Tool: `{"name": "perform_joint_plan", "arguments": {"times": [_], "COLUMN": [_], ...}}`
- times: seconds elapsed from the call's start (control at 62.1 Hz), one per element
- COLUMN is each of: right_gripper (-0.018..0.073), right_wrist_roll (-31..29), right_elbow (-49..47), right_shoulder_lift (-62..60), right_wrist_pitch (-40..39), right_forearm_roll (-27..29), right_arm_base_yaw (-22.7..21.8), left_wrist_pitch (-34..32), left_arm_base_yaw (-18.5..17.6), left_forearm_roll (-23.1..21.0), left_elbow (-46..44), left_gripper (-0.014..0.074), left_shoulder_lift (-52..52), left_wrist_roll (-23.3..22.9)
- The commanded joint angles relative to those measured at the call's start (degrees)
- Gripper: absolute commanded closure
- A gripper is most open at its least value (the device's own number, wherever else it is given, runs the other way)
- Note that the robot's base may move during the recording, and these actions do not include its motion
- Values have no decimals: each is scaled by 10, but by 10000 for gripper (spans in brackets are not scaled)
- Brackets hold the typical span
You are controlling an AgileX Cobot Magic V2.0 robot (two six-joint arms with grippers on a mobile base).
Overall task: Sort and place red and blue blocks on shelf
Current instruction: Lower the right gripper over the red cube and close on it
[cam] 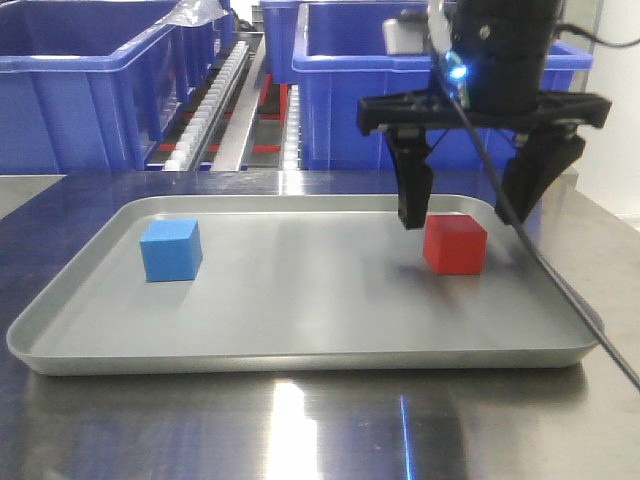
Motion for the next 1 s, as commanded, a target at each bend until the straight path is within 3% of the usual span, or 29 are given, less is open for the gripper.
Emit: {"name": "perform_joint_plan", "arguments": {"times": [0.0,0.322,0.789,0.982], "right_gripper": [-46,-39,161,196], "right_wrist_roll": [0,-10,-10,-10], "right_elbow": [-17,-17,-17,-17], "right_shoulder_lift": [-20,-2,5,5], "right_wrist_pitch": [-19,-29,-29,-29], "right_forearm_roll": [-12,-9,-6,-3], "right_arm_base_yaw": [1,-9,-11,-11], "left_wrist_pitch": [-50,-50,-50,-50], "left_arm_base_yaw": [0,0,0,0], "left_forearm_roll": [-4,-4,-4,-4], "left_elbow": [16,16,16,16], "left_gripper": [472,472,472,472], "left_shoulder_lift": [-10,-10,-10,-10], "left_wrist_roll": [0,0,0,0]}}
